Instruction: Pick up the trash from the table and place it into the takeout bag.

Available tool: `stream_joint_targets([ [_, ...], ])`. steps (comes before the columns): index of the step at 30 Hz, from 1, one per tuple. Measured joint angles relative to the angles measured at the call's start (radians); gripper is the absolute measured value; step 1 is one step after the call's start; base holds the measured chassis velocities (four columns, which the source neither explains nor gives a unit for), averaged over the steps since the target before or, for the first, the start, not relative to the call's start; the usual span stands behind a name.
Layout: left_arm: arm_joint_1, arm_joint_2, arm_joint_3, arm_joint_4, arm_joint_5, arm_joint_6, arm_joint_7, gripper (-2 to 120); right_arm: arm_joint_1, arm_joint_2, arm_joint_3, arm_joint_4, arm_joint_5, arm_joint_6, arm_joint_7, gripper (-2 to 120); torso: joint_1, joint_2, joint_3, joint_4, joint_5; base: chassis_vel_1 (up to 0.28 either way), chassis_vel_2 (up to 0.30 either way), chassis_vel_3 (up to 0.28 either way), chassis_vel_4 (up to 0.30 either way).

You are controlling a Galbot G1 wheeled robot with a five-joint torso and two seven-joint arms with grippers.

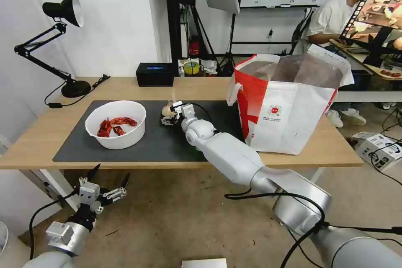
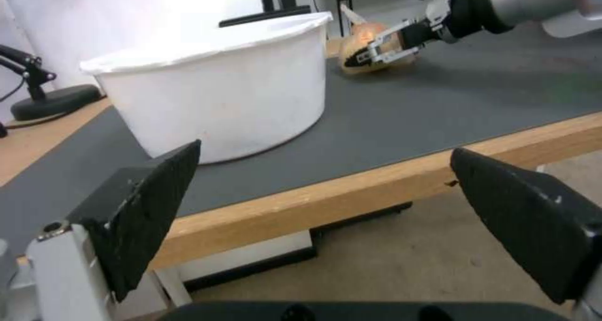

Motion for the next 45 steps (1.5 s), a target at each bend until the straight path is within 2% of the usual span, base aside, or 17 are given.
stream_joint_targets([
  [3, 0.004, 0.0, -0.003, -0.001, 0.0, -0.002, 0.0, 100, -0.001, -0.001, 0.001, 0.0, -0.001, 0.0, -0.002, 78, 0.0, 0.0, 0.0, 0.0, 0.0, 0.0, 0.0, 0.0, 0.0],
  [4, 0.004, 0.0, -0.003, -0.001, 0.0, -0.002, 0.0, 100, -0.001, -0.001, 0.001, 0.0, -0.001, 0.0, -0.002, 78, 0.0, 0.0, 0.0, 0.0, 0.0, 0.0, 0.0, 0.0, 0.0],
  [7, 0.007, -0.002, -0.003, -0.006, 0.0, -0.002, 0.0, 100, -0.003, -0.001, 0.001, 0.002, -0.001, 0.0, -0.003, 65, 0.0, 0.0, 0.0, 0.0, 0.0, 0.0, 0.0, 0.0, 0.0],
  [8, 0.007, -0.002, -0.003, -0.006, 0.0, -0.002, 0.0, 100, -0.003, -0.001, 0.001, 0.002, -0.001, 0.0, -0.003, 65, 0.0, 0.0, 0.0, 0.0, 0.0, 0.0, 0.0, 0.0, 0.0],
  [11, 0.01, -0.005, -0.004, -0.008, 0.001, -0.003, 0.0, 100, -0.004, -0.002, 0.002, 0.005, 0.0, 0.001, -0.003, 49, 0.0, 0.0, 0.0, 0.0, 0.0, 0.0, 0.0, 0.0, 0.0],
  [12, 0.01, -0.005, -0.004, -0.008, 0.001, -0.003, 0.0, 100, -0.004, -0.002, 0.002, 0.005, 0.0, 0.001, -0.003, 49, 0.0, 0.0, 0.0, 0.0, 0.0, 0.0, 0.0, 0.0, 0.0],
  [14, 0.012, -0.008, -0.004, -0.01, 0.003, -0.005, 0.0, 100, -0.007, -0.003, 0.005, 0.007, 0.001, 0.001, -0.001, 39, 0.0, 0.0, 0.0, 0.0, 0.0, 0.0, 0.0, 0.0, 0.0],
  [18, 0.014, -0.012, -0.004, -0.011, 0.005, -0.006, 0.0, 100, -0.012, -0.005, 0.007, 0.014, 0.002, 0.003, 0.001, 30, 0.0, 0.0, 0.0, 0.0, 0.0, 0.0, 0.0, 0.0, 0.0],
  [20, 0.018, -0.015, -0.004, -0.011, 0.007, -0.007, 0.0, 100, -0.024, -0.022, 0.01, 0.05, 0.0, 0.014, 0.011, 18, 0.0, 0.0, 0.0, 0.0002, 0.0, 0.0, 0.0, 0.0, 0.0],
  [21, 0.018, -0.015, -0.004, -0.011, 0.007, -0.007, 0.0, 100, -0.024, -0.022, 0.01, 0.05, 0.0, 0.014, 0.011, 18, 0.0, 0.0, 0.0, 0.0002, 0.0, 0.0, 0.0, 0.0, 0.0],
  [23, 0.019, -0.008, -0.005, -0.011, 0.008, -0.008, 0.0, 100, -0.043, -0.057, 0.0, 0.103, -0.056, 0.061, 0.02, 10, 0.0, 0.0, 0.0, 0.0002, 0.0, 0.0, 0.0, 0.0, 0.0],
  [35, 0.02, 0.005, 0.003, -0.023, 0.008, -0.002, -0.006, 100, -0.192, -0.251, 0.034, 0.377, -0.216, 0.209, 0.107, 6, 0.0, 0.0, 0.0, -0.0002, 0.0003, 0.0, 0.0, 0.0, 0.0],
  [38, 0.023, 0.002, 0.007, -0.025, 0.011, -0.001, -0.007, 100, -0.247, -0.337, 0.074, 0.536, -0.275, 0.277, 0.119, 6, 0.0, 0.0, 0.0, -0.0002, 0.0002, 0.0, 0.0, 0.0, 0.0],
  [39, 0.023, 0.002, 0.007, -0.025, 0.011, -0.001, -0.007, 100, -0.247, -0.337, 0.074, 0.536, -0.275, 0.277, 0.119, 6, 0.0, 0.0, 0.0, -0.0002, 0.0002, 0.0, 0.0, 0.0, 0.0],
  [41, 0.023, 0.001, 0.008, -0.027, 0.012, -0.001, -0.008, 100, -0.271, -0.385, 0.101, 0.641, -0.285, 0.303, 0.134, 6, 0.0, 0.0, 0.0, -0.0001, 0.0003, 0.0, 0.0, 0.0, 0.0],
  [42, 0.023, 0.001, 0.008, -0.027, 0.012, -0.001, -0.008, 100, -0.271, -0.385, 0.101, 0.641, -0.285, 0.303, 0.134, 6, 0.0, 0.0, 0.0, -0.0001, 0.0003, 0.0, 0.0, 0.0, 0.0],
  [45, 0.027, -0.006, 0.01, -0.03, 0.018, 0.0, -0.008, 100, -0.286, -0.448, 0.156, 0.768, -0.291, 0.33, 0.148, 5, 0.0, 0.0, 0.0, -0.0001, 0.0003, 0.0, 0.0, 0.0, 0.0],
])
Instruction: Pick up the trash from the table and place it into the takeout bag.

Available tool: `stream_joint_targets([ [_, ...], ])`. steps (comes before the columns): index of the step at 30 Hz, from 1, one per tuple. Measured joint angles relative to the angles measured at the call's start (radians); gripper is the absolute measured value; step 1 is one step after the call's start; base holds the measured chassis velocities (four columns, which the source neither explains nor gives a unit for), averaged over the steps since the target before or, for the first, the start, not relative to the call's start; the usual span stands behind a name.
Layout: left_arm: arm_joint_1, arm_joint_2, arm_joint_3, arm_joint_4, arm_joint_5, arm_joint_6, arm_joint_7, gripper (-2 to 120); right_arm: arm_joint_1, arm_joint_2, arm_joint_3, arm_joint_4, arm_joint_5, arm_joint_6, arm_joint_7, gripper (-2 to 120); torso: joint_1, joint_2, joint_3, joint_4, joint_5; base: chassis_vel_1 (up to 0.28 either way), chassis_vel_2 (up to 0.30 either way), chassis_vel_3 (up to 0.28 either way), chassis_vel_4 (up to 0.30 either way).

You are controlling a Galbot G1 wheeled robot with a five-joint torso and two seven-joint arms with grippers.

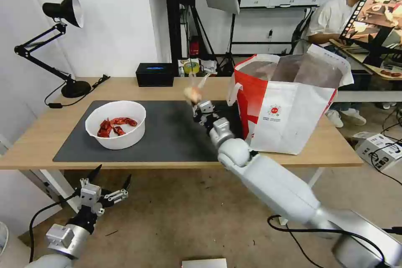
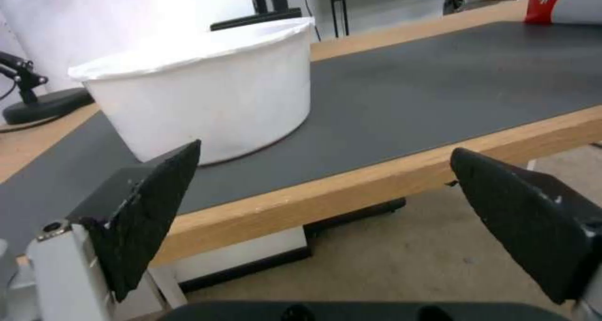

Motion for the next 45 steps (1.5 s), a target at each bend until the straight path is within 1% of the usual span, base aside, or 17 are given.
stream_joint_targets([
  [1, 0.0, 0.0, 0.0, 0.0, 0.0, 0.0, 0.0, 100, 0.0, 0.0, 0.0, 0.0, 0.0, 0.0, 0.0, 5, 0.0, 0.0, 0.0, 0.0, 0.0, 0.0, 0.0, 0.0, 0.0],
  [3, 0.002, -0.006, 0.003, 0.0, 0.007, 0.0, 0.0, 100, 0.0, -0.036, 0.03, 0.062, 0.024, 0.009, 0.007, 5, 0.0, 0.0, 0.0, 0.0, 0.0, 0.0, 0.0, 0.0, 0.0],
  [4, 0.002, -0.006, 0.003, 0.0, 0.007, 0.0, 0.0, 100, 0.0, -0.036, 0.03, 0.062, 0.024, 0.009, 0.007, 5, 0.0, 0.0, 0.0, 0.0, 0.0, 0.0, 0.0, 0.0, 0.0],
  [7, 0.002, -0.014, 0.008, -0.001, 0.012, 0.0, 0.0, 100, 0.011, -0.092, 0.072, 0.138, 0.057, 0.019, 0.026, 5, 0.0, 0.0, 0.0, 0.0001, -0.0001, 0.0, 0.0, 0.0, 0.0],
  [11, 0.001, -0.016, 0.009, -0.002, 0.013, 0.0, 0.0, 100, 0.016, -0.124, 0.095, 0.17, 0.078, 0.013, 0.045, 5, 0.0, 0.0, 0.0, 0.0, -0.0001, 0.0, 0.0, 0.0, 0.0],
  [14, 0.001, -0.024, 0.009, -0.004, 0.015, 0.0, 0.0, 100, 0.016, -0.188, 0.141, 0.243, 0.167, -0.071, 0.107, 5, 0.0, 0.0, 0.0, 0.0001, -0.0002, 0.0, 0.0, 0.0, 0.0],
  [15, 0.001, -0.024, 0.009, -0.004, 0.015, 0.0, 0.0, 100, 0.016, -0.188, 0.141, 0.243, 0.167, -0.071, 0.107, 5, 0.0, 0.0, 0.0, 0.0001, -0.0002, 0.0, 0.0, 0.0, 0.0],
  [16, 0.002, -0.026, 0.011, -0.005, 0.016, 0.0, 0.0, 100, 0.013, -0.206, 0.157, 0.257, 0.189, -0.091, 0.123, 5, 0.0, 0.0, 0.0, 0.0001, -0.0002, 0.0, 0.0, 0.0, 0.0],
  [22, -0.003, -0.025, 0.023, -0.004, 0.016, 0.001, 0.0, 100, -0.008, -0.287, 0.218, 0.261, 0.202, -0.109, 0.127, 5, 0.0, 0.0, 0.0, 0.0, -0.0001, 0.0, 0.0, 0.0, 0.0],
  [26, -0.006, -0.02, 0.026, -0.003, 0.016, 0.002, 0.0, 100, -0.018, -0.32, 0.245, 0.253, 0.211, -0.109, 0.124, 5, 0.0, 0.0, 0.0, 0.0, -0.0002, 0.0, 0.0, 0.0, 0.0],
  [32, -0.003, -0.012, 0.027, -0.018, 0.018, 0.002, 0.002, 100, -0.04, -0.345, 0.281, 0.239, 0.221, -0.11, 0.12, 4, 0.0, 0.0, 0.0, -0.0001, -0.0002, 0.0, 0.0, 0.0, 0.0],
  [36, 0.001, -0.007, 0.024, -0.027, 0.019, 0.005, 0.002, 100, -0.056, -0.354, 0.296, 0.235, 0.258, -0.166, 0.126, 4, 0.0, 0.0, 0.0, 0.0001, -0.0002, 0.0, 0.0, 0.0, 0.0],
  [39, 0.001, -0.006, 0.023, -0.026, 0.018, 0.006, 0.002, 100, -0.059, -0.357, 0.3, 0.244, 0.299, -0.222, 0.122, 18, 0.0, 0.0, 0.0, 0.0001, -0.0002, 0.0, 0.0, 0.0, 0.0],
  [40, 0.001, -0.006, 0.023, -0.026, 0.018, 0.006, 0.002, 100, -0.059, -0.357, 0.3, 0.244, 0.299, -0.222, 0.122, 18, 0.0, 0.0, 0.0, 0.0001, -0.0002, 0.0, 0.0, 0.0, 0.0],
  [42, 0.0, -0.009, 0.023, -0.025, 0.018, 0.006, 0.002, 100, -0.056, -0.361, 0.3, 0.254, 0.328, -0.243, 0.113, 28, 0.0, 0.0, 0.0, 0.0001, -0.0003, 0.0, 0.0, 0.0, 0.0],
  [44, 0.0, -0.009, 0.023, -0.025, 0.018, 0.006, 0.002, 100, -0.055, -0.362, 0.3, 0.256, 0.332, -0.248, 0.112, 29, 0.0, 0.0, 0.0, 0.0001, -0.0004, 0.0, 0.0, 0.0, 0.0],
  [45, -0.002, -0.009, 0.023, -0.024, 0.017, 0.006, 0.002, 100, -0.049, -0.365, 0.299, 0.259, 0.338, -0.257, 0.11, 36, 0.0, 0.0, 0.0, 0.0001, -0.0005, 0.0, 0.0, 0.0, 0.0],
])
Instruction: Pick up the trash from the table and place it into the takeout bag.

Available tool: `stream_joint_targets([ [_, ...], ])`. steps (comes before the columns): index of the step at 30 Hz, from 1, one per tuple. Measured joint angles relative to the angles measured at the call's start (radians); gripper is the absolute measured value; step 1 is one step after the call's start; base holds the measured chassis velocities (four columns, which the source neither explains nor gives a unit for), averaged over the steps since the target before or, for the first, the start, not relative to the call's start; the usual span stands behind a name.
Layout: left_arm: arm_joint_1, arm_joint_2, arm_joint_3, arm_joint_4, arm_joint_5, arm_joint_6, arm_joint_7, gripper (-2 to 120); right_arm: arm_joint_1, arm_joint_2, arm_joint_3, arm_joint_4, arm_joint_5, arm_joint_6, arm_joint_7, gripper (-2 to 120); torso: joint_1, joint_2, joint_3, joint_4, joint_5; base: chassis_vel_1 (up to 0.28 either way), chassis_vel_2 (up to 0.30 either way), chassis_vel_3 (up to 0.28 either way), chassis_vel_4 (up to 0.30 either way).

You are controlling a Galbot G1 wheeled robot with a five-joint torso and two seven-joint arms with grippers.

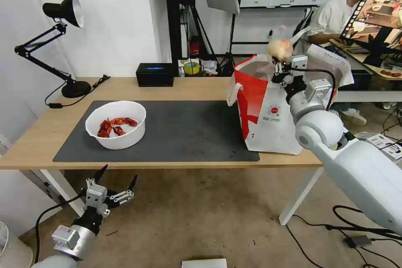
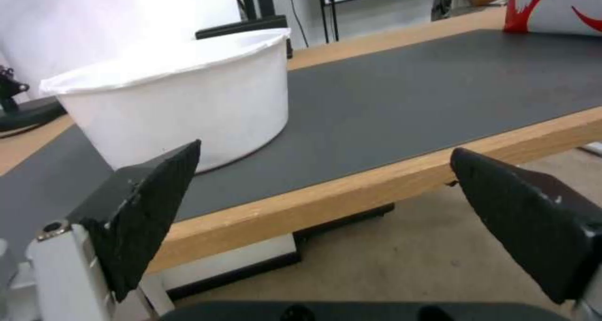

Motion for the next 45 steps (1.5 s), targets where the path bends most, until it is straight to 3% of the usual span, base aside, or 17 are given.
stream_joint_targets([
  [3, -0.001, 0.001, 0.0, 0.0, -0.001, 0.0, 0.0, 100, 0.003, -0.001, -0.002, 0.0, 0.001, -0.003, 0.0, 41, 0.0, 0.0, 0.0, 0.0, 0.0, 0.0, 0.0, 0.0, 0.0],
  [6, -0.008, 0.01, 0.0, 0.0, -0.004, 0.0, 0.0, 100, 0.008, -0.001, -0.006, -0.007, 0.002, -0.01, 0.002, 59, 0.0, 0.0, 0.0, -0.0001, 0.0002, 0.0, 0.0, 0.0, 0.0],
  [11, -0.009, 0.014, -0.001, 0.002, -0.006, 0.0, 0.0, 100, 0.005, 0.001, -0.008, -0.011, 0.001, -0.011, 0.002, 71, 0.0, 0.0, 0.0, -0.0001, 0.0002, 0.0, 0.0, 0.0, 0.0],
  [14, -0.011, 0.02, -0.002, 0.006, -0.008, 0.0, 0.0, 100, 0.004, 0.004, -0.011, -0.017, -0.003, -0.011, 0.002, 88, 0.0, 0.0, 0.0, 0.0, 0.0002, 0.0, 0.0, 0.0, 0.0],
  [18, -0.012, 0.022, -0.002, 0.007, -0.009, 0.001, 0.0, 100, 0.005, 0.004, -0.015, -0.021, -0.003, -0.014, 0.002, 99, 0.0, 0.0, 0.0, 0.0, 0.0002, 0.0, 0.0, 0.0, 0.0],
  [27, -0.011, 0.025, -0.002, 0.007, -0.01, 0.003, -0.002, 100, 0.023, -0.009, -0.033, -0.004, 0.061, -0.08, -0.008, 100, 0.0, 0.0, 0.0, 0.0, 0.0002, 0.0, 0.0, 0.0, 0.0],
  [30, -0.01, 0.02, -0.002, 0.008, -0.01, 0.003, -0.003, 100, 0.061, -0.012, -0.033, 0.047, 0.275, -0.18, 0.064, 100, 0.0, 0.0, 0.0, 0.0, 0.0002, 0.0, 0.0, 0.0, 0.0],
  [31, -0.01, 0.02, -0.002, 0.008, -0.01, 0.003, -0.003, 100, 0.061, -0.012, -0.033, 0.047, 0.275, -0.18, 0.064, 100, 0.0, 0.0, 0.0, 0.0, 0.0002, 0.0, 0.0, 0.0, 0.0],
  [35, -0.009, 0.02, -0.002, 0.009, -0.01, 0.003, -0.003, 100, 0.12, -0.005, -0.03, 0.076, 0.49, -0.269, 0.175, 100, 0.0, 0.0, 0.0, 0.0, 0.0001, 0.0, 0.0, 0.0, 0.0],
  [45, -0.008, 0.022, -0.006, 0.005, -0.01, 0.003, -0.004, 100, 0.143, -0.004, -0.039, 0.083, 0.496, -0.279, 0.196, 100, 0.0, 0.0, 0.0, 0.0, 0.0002, 0.0, 0.0, 0.0, 0.0],
])
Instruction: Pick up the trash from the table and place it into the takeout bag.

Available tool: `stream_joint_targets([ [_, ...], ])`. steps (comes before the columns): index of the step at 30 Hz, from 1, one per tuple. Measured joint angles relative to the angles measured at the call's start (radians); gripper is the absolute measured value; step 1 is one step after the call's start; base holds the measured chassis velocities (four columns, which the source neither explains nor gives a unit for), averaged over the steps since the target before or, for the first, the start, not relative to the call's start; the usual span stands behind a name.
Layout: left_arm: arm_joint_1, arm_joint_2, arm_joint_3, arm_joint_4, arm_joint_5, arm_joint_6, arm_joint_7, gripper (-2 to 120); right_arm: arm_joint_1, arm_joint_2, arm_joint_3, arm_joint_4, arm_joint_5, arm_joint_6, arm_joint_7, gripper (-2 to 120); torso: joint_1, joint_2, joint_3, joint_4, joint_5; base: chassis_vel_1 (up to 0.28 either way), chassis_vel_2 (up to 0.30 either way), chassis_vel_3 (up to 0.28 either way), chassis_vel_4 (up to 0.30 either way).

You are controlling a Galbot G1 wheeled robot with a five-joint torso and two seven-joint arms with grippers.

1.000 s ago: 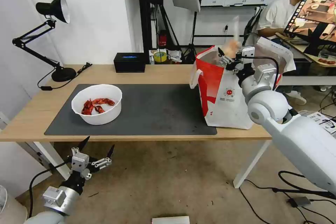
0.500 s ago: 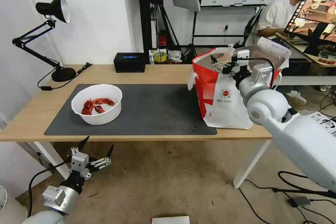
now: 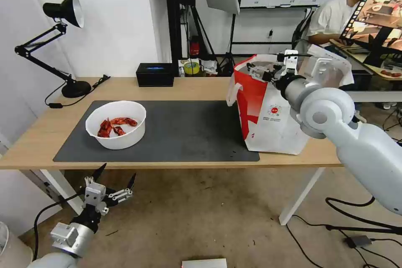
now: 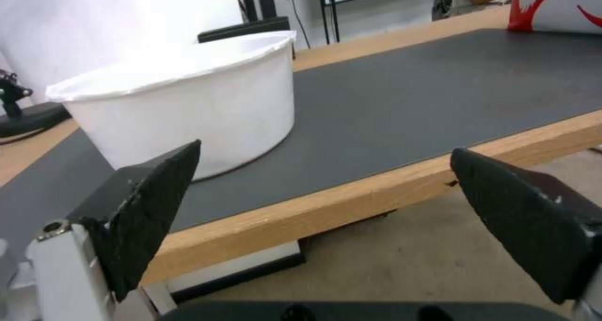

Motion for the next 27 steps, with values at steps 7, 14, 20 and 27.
stream_joint_targets([
  [7, 0.002, -0.001, -0.004, -0.004, -0.001, 0.0, 0.0, 100, -0.017, 0.002, -0.001, 0.002, -0.061, 0.038, -0.029, 100, 0.0, 0.0, 0.0, 0.0, 0.0, 0.0, 0.0, 0.0, 0.0],
  [14, 0.006, -0.009, -0.01, -0.008, -0.001, -0.002, -0.001, 100, -0.173, -0.016, 0.028, 0.068, -0.316, 0.299, -0.189, 100, 0.0, 0.0, 0.0, 0.0001, -0.0001, 0.0, 0.0, 0.0, 0.0],
  [20, 0.005, -0.017, -0.01, -0.009, -0.001, -0.004, -0.001, 100, -0.329, -0.034, 0.07, 0.142, -0.42, 0.442, -0.28, 100, 0.0, 0.0, 0.0, -0.0002, 0.0002, 0.0, 0.0, 0.0, 0.0],
  [27, 0.014, -0.038, -0.015, -0.019, 0.003, -0.008, -0.001, 100, -0.467, -0.051, 0.108, 0.217, -0.519, 0.506, -0.305, 100, 0.0, 0.0, 0.0, 0.0, -0.0001, 0.0, 0.0, 0.0, 0.0],
])
